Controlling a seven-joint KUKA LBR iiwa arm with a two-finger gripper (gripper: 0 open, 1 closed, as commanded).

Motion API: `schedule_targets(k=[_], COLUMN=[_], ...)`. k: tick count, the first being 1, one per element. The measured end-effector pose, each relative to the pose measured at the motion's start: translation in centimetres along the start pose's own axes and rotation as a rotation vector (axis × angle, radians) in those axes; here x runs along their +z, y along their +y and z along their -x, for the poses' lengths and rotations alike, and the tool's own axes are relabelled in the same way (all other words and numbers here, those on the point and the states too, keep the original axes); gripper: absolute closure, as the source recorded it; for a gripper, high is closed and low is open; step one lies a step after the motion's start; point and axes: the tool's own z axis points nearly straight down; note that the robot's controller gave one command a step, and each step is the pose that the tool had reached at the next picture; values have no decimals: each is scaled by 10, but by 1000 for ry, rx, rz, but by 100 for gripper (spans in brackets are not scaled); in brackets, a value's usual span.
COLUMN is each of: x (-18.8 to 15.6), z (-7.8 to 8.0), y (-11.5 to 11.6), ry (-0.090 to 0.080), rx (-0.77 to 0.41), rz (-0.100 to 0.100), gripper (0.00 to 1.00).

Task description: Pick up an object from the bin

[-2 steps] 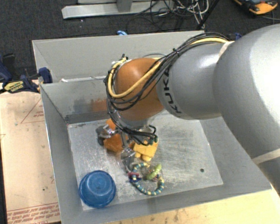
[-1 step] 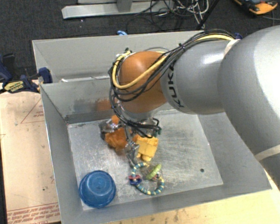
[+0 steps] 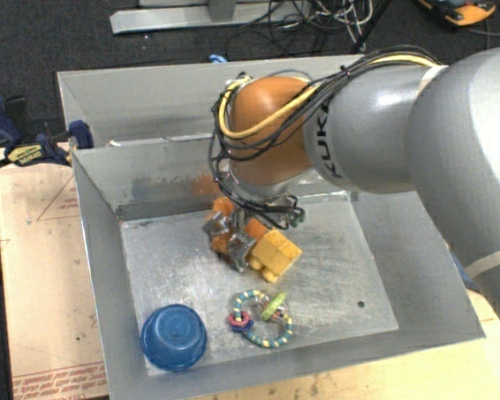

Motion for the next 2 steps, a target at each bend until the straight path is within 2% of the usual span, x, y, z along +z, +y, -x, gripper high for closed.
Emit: schedule_targets(k=[1, 2], x=[0, -162], z=[0, -10], y=[0, -13], ry=[0, -7], rx=[0, -15], rz=[0, -4], gripper=[100, 100])
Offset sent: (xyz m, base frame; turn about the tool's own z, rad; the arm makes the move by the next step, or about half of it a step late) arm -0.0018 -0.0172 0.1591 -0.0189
